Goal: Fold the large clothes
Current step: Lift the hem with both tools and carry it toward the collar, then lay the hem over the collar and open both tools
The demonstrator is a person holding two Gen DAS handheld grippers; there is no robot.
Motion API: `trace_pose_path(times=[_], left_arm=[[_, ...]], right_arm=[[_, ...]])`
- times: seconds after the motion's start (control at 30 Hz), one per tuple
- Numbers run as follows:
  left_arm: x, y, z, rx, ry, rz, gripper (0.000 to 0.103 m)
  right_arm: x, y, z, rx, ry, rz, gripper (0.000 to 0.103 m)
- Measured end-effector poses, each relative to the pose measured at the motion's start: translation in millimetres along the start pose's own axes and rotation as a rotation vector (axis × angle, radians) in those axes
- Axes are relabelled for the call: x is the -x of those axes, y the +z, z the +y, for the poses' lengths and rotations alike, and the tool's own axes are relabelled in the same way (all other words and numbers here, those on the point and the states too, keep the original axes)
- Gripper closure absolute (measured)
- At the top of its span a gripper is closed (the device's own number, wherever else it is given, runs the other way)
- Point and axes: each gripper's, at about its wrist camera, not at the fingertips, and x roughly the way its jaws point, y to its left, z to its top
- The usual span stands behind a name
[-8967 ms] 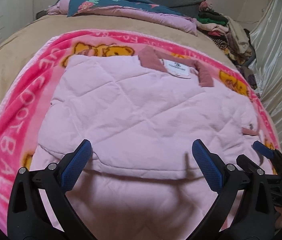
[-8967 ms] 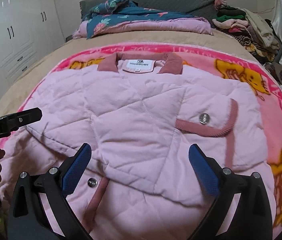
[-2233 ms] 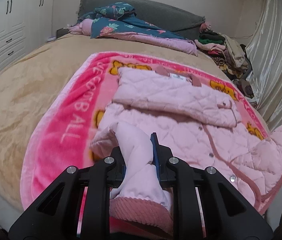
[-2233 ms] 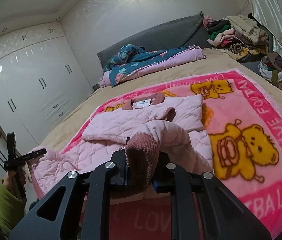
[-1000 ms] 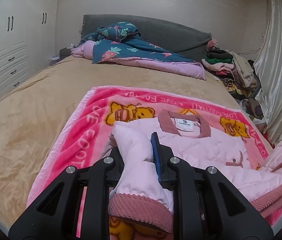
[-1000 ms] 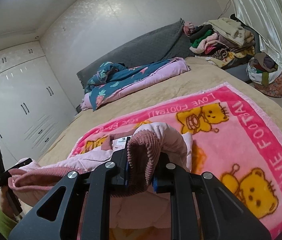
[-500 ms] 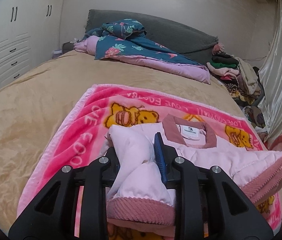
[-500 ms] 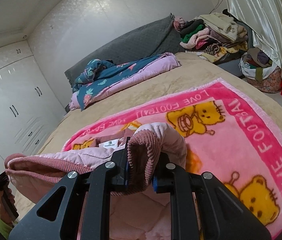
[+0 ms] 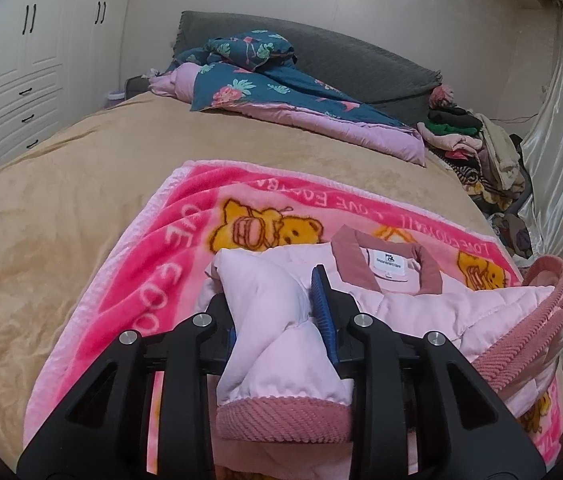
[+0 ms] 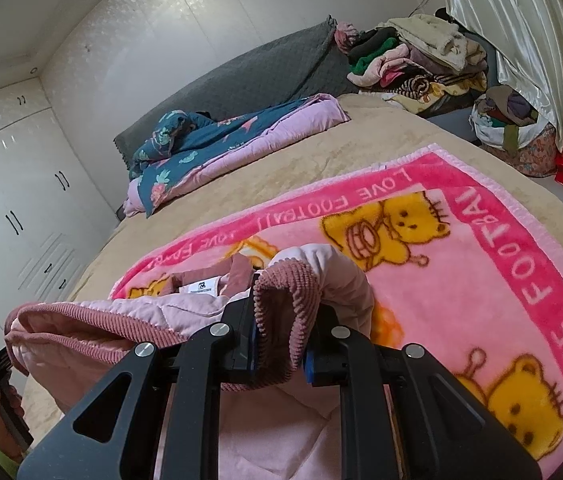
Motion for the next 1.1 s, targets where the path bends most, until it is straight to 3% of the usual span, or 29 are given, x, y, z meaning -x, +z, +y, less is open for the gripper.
trace_pose_path(times=[0.47,1.1], left_arm=[[-23,-8,0,-0.018,0.023,0.018,0.079],[-37,-17,-4,-0.034,0.022,0.034,0.069]], right_arm=[[-28,-7,-3,0.032,-0.025,0.052,0.088],[-63,-22,-15,0.060,-0.060,0.130,0.088]])
